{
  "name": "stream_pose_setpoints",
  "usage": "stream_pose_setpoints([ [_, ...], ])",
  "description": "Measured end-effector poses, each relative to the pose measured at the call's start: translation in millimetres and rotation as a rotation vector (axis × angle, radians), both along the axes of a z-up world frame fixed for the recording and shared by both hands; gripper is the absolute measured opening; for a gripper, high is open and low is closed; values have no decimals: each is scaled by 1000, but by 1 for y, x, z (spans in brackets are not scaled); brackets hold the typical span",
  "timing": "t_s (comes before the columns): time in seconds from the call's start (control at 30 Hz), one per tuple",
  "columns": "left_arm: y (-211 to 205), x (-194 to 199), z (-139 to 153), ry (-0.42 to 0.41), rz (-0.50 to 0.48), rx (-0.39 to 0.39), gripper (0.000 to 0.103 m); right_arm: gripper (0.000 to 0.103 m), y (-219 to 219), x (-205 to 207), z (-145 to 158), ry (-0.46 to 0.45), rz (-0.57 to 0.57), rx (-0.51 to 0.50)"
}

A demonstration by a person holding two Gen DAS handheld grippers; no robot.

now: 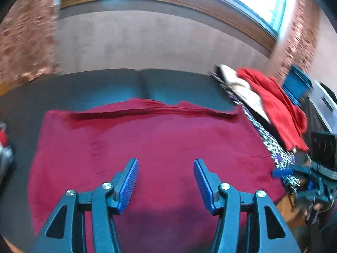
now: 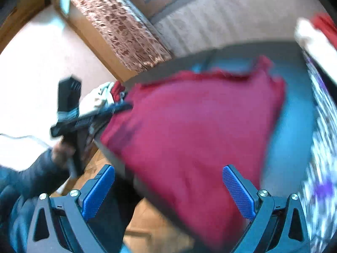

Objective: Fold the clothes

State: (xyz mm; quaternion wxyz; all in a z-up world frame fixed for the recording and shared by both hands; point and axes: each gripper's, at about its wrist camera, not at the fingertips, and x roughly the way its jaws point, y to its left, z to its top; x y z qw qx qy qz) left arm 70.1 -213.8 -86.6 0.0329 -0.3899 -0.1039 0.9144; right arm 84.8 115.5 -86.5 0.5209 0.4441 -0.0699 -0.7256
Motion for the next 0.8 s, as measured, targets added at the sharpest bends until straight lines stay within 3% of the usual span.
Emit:
stream_pose_setpoints([
  [0.17,40,-13,-8,-47,-108,-27,55,103,32,8,-4,-15,-20,-47],
  [0.3,61,-17,-29,-131,-189,-113,55,103,30,-3,-9,-24,-25,-92],
  [0.57,52,-21,-32,-112,-167,-32,57,103,18,-16,-16,-146,91,-197],
  [0.63,56,-20,-33,-108,-167,-48,57,103,15,-20,-13,-159,123,-166],
  [0.73,50,-18,-34,-107,-161,-25,57,103,11,-30,-12,-142,122,-42],
  [0.8,49,-14,-34,-105,-161,-25,57,103,6,-30,-14,-190,180,-43],
])
